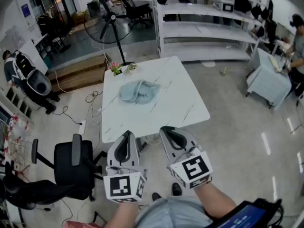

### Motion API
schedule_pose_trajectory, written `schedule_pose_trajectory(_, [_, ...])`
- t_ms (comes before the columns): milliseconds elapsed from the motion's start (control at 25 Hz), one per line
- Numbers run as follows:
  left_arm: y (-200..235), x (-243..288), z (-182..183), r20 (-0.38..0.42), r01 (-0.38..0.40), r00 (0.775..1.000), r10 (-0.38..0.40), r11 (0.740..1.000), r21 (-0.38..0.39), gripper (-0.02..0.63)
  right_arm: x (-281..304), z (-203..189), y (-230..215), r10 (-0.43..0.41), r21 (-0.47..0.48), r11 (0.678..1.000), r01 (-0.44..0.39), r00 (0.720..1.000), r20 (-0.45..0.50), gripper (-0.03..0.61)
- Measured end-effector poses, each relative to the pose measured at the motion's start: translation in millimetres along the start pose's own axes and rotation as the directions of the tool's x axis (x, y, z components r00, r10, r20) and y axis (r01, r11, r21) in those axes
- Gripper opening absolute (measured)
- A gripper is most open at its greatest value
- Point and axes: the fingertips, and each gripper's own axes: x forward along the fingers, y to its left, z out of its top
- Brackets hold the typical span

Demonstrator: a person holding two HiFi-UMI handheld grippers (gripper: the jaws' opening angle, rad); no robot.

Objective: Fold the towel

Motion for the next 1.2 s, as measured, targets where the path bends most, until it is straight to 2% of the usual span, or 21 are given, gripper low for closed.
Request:
schedule_pose_trajectory(360, [-14,5,-3,-0.018,-0.002,1.0,0.002,1.0,0.006,0.008,-8,0,-14,-0.006,-0.009,1.0,0.007,1.0,0.009,0.014])
schedule_pose_trajectory(520, [-23,10,-13,-0.037,-0.003,0.999,0.003,1.0,0.009,0.008,-16,-1,-24,-0.001,0.016,1.0,0.001,0.999,0.038,0.017])
schedule_pose_trajectory(760, [-37,22,-23,-0.089,-0.016,0.996,0.019,1.0,0.027,0.008,-19,-23,-50,0.001,0.068,0.998,0.0,1.0,-0.012,0.018])
schedule_pose_trajectory(1200, [-37,44,-42,-0.128,-0.078,0.988,0.083,0.996,0.04,0.008,12,-48,-61,0.109,0.084,0.991,-0.104,0.992,-0.066,0.018])
